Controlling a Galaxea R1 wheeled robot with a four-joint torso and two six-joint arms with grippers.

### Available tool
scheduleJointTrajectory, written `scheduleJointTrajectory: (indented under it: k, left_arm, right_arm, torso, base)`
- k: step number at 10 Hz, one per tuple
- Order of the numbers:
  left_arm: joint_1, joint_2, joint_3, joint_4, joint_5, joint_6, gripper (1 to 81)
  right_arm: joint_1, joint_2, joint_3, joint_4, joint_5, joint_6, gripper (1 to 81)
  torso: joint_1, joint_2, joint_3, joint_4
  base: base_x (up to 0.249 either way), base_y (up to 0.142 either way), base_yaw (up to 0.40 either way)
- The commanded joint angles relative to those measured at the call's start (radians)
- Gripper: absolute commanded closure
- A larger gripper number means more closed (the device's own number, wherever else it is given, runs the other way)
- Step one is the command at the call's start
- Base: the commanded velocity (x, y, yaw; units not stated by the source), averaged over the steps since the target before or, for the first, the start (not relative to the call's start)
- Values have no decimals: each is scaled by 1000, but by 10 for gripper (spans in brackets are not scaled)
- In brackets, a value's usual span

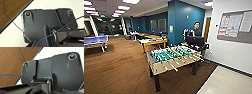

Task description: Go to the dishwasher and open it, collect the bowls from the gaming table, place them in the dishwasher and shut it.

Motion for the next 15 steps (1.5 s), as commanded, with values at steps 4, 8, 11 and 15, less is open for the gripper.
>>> scheduleJointTrajectory:
  k: [4,8,11,15]
  left_arm:
    - [-53,10,-16,-8,44,2,10]
    - [-53,16,-54,-7,33,2,10]
    - [-53,21,-54,-7,32,2,10]
    - [-53,29,-54,-7,32,2,10]
  right_arm:
    - [53,17,7,-52,-55,-3,10]
    - [50,19,7,-53,-55,-3,10]
    - [50,19,7,-61,-55,-4,10]
    - [53,19,7,-65,-55,-4,10]
  torso:
    - [0,0,0,0]
    - [0,0,0,0]
    - [0,0,0,0]
    - [-1,0,0,0]
  base:
    - [0,0,355]
    - [0,0,355]
    - [0,0,355]
    - [0,0,355]
